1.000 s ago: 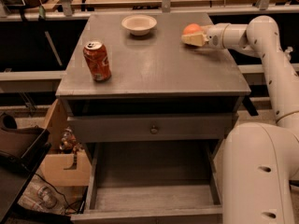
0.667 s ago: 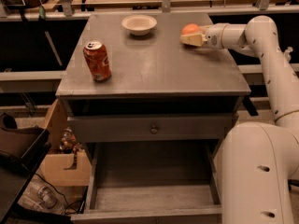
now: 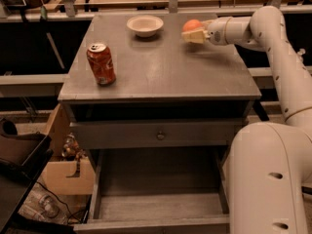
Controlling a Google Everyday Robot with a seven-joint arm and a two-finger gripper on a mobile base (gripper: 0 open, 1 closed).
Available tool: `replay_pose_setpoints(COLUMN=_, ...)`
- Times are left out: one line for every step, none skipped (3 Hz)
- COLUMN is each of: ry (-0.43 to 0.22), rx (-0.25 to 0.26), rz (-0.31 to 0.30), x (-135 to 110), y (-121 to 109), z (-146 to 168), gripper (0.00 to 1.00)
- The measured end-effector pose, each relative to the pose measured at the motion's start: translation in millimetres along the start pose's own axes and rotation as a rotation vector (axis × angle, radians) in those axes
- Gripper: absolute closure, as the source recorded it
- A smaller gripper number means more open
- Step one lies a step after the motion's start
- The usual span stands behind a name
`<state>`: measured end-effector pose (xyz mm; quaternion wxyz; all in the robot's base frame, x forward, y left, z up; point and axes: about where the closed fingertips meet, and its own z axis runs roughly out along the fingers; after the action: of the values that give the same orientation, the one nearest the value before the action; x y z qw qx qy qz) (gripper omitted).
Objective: Move orange near coke can
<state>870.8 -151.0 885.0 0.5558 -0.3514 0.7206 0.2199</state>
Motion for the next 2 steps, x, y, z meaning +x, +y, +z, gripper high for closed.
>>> replay_pose_setpoints(ry=-0.006, rx=-0.054, rz=-0.053, x=-24, y=35, z=4, gripper=1.0)
replay_pose_setpoints(ry=-0.028, rx=-0.109, rz=-0.079, x=-40, y=78, z=0, gripper=1.0)
